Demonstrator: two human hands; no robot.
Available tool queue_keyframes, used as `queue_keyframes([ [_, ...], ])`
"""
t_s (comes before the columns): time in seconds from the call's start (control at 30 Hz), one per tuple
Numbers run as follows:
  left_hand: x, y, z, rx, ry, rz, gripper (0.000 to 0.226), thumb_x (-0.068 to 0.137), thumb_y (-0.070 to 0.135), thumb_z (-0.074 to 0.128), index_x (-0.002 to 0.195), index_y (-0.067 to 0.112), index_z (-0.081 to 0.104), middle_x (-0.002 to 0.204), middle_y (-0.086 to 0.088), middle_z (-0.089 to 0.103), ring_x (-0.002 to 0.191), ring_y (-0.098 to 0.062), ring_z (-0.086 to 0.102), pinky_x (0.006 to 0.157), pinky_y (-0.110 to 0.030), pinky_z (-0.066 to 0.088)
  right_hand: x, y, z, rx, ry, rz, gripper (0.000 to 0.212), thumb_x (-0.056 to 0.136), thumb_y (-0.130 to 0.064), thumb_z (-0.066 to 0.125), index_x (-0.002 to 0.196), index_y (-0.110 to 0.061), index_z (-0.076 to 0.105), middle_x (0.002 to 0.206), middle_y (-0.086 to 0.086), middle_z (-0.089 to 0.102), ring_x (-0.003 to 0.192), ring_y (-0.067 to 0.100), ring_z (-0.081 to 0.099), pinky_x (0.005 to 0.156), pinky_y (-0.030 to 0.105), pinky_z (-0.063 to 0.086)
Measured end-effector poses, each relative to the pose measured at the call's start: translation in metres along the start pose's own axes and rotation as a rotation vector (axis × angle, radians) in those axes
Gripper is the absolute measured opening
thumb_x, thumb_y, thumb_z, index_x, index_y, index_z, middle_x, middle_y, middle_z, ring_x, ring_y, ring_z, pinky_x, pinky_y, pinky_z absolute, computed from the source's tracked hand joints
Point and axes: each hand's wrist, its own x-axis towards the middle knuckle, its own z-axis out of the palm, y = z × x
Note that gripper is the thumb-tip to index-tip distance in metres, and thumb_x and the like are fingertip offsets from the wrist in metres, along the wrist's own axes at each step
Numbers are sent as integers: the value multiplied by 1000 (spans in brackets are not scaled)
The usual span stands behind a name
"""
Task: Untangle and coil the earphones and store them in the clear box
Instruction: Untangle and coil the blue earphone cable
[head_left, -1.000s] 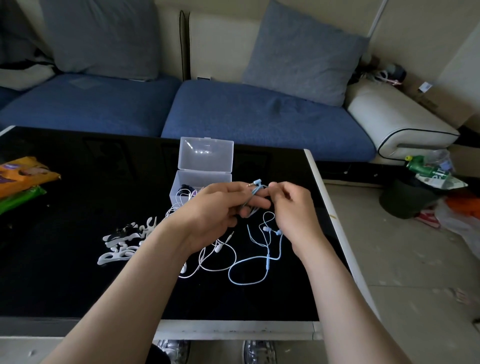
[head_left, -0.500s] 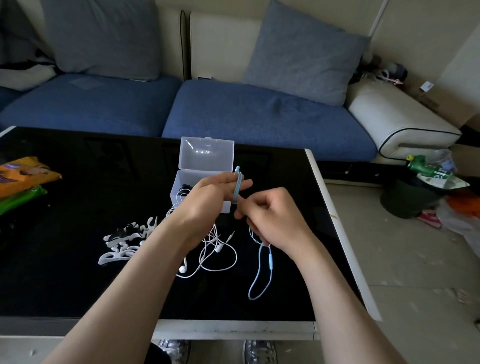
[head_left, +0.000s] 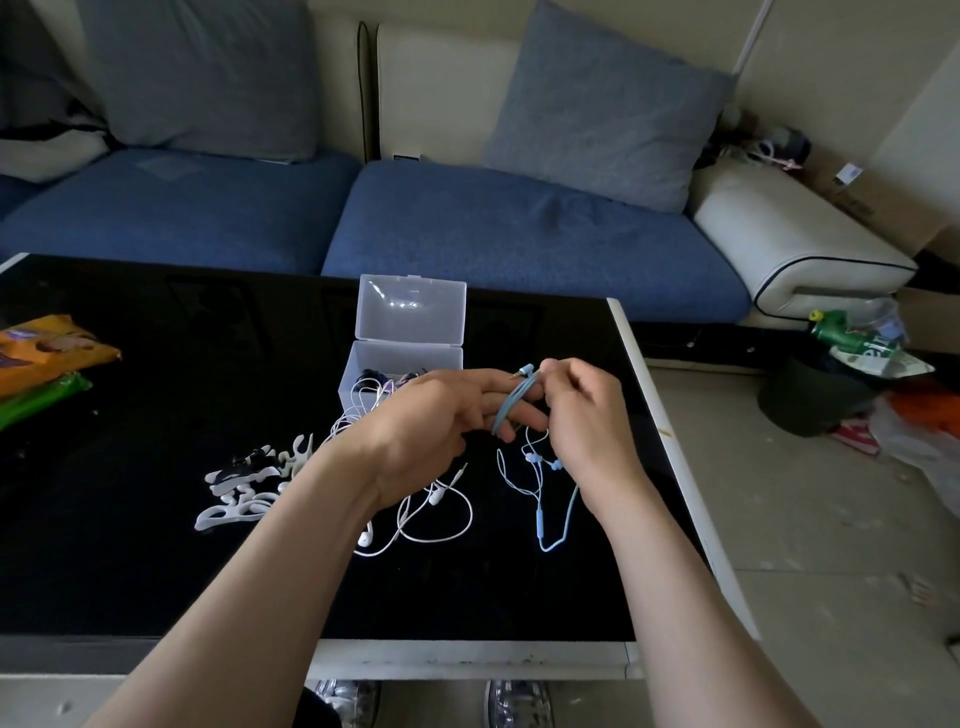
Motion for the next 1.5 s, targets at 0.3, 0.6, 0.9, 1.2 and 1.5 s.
queue_keyframes([
  [0.3,-1,7,0,-200,130,69,75,80,-8,26,140,18,60,133,7,73,117,-12,60,105,-43,32,-7,-5,3,29,-410,213,31,110,-20,46,92,-10,69,75,5,44,54,12,32,50,29,24],
  [0.6,3,-6,-10,102,227,25,59,74,7,46,129,13,68,122,-10,75,108,-13,70,102,-15,46,-11,-7,15,-3,-246,-200,36,96,-12,59,62,-18,70,50,-9,56,50,5,47,51,30,35],
  [0.9,-8,-2,-10,10,-28,5,66,74,6,38,132,10,68,111,-9,76,101,-20,59,106,-38,41,-1,-2,-2,125,114,-160,40,101,-31,70,64,-16,64,52,-13,51,54,5,46,59,26,40],
  [1.2,-11,6,-1,-188,-103,82,76,77,-4,25,143,9,60,135,-6,71,111,-12,62,83,-38,33,-1,-7,8,210,-194,236,37,112,-23,45,89,-17,74,62,-1,50,50,9,41,49,25,35],
  [1.5,-3,5,-4,-234,193,84,68,84,5,36,145,25,57,144,13,65,130,-4,59,112,-46,22,-16,-11,12,14,-513,207,40,113,-28,46,91,-3,68,58,6,54,45,21,54,50,34,54],
])
